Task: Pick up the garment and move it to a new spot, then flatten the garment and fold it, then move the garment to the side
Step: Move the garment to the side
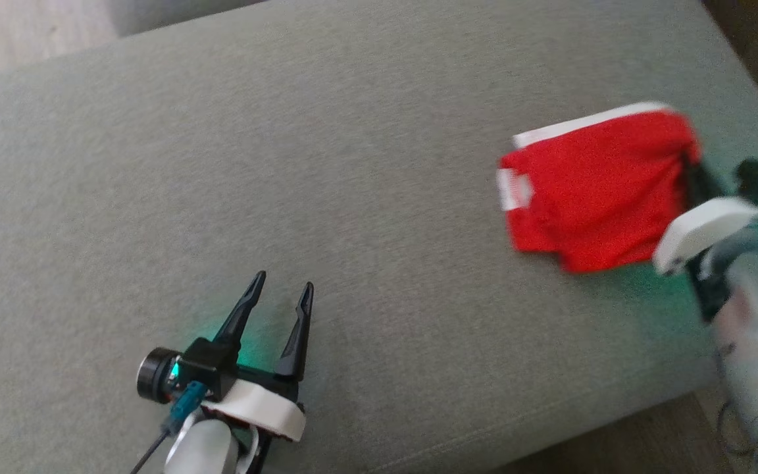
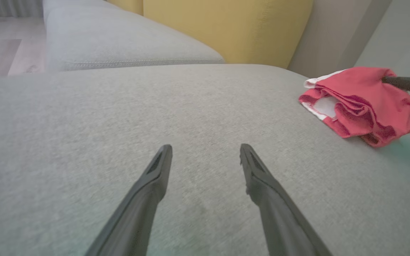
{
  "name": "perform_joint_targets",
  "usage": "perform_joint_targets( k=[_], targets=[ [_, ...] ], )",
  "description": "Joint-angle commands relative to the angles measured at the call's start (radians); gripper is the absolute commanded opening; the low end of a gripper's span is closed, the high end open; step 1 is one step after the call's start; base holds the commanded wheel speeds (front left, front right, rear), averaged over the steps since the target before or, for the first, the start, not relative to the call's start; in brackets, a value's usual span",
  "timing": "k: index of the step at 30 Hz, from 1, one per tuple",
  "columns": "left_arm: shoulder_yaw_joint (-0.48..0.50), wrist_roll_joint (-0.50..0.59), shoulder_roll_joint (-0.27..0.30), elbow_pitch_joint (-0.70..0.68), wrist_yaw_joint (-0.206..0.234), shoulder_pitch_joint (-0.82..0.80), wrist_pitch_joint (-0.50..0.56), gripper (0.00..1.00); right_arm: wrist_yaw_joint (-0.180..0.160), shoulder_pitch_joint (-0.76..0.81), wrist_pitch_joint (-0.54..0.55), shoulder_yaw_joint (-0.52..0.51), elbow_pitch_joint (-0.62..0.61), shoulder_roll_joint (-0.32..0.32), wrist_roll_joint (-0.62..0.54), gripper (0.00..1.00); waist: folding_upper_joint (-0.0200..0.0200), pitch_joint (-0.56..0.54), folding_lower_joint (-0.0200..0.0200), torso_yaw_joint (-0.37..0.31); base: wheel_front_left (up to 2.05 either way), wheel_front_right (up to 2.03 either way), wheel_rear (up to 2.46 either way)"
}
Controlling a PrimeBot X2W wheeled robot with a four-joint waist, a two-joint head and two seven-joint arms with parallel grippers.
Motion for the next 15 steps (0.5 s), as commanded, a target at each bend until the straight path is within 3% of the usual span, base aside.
perform_joint_targets(
  k=[1, 6, 9, 15],
  targets=[
    [0.035, 0.008, 0.006, -0.023, -0.005, -0.026, -0.009, 1.0, -0.002, -0.049, 0.0, -0.008, -0.009, -0.024, -0.034, 0.0, 0.0, 0.029, 0.0, 0.04, 0.0, 0.0, 0.0],
    [0.024, 0.007, 0.012, -0.03, -0.005, -0.042, -0.009, 1.0, -0.002, -0.137, 0.044, -0.13, 0.021, -0.109, -0.151, 0.0, 0.0, 0.069, 0.0, 0.093, 0.0, 0.0, 0.0],
    [0.017, 0.002, 0.015, -0.046, -0.005, -0.061, -0.009, 1.0, -0.002, -0.172, 0.079, -0.279, 0.008, -0.165, -0.231, 0.0, 0.0, 0.099, 0.0, 0.128, 0.0, 0.0, 0.0],
    [0.022, -0.004, 0.018, -0.062, -0.005, -0.076, -0.009, 1.0, -0.002, -0.179, 0.098, -0.446, -0.056, -0.173, -0.371, 0.0, 0.0, 0.121, 0.0, 0.148, 0.0, 0.0, 0.0]
  ],
)
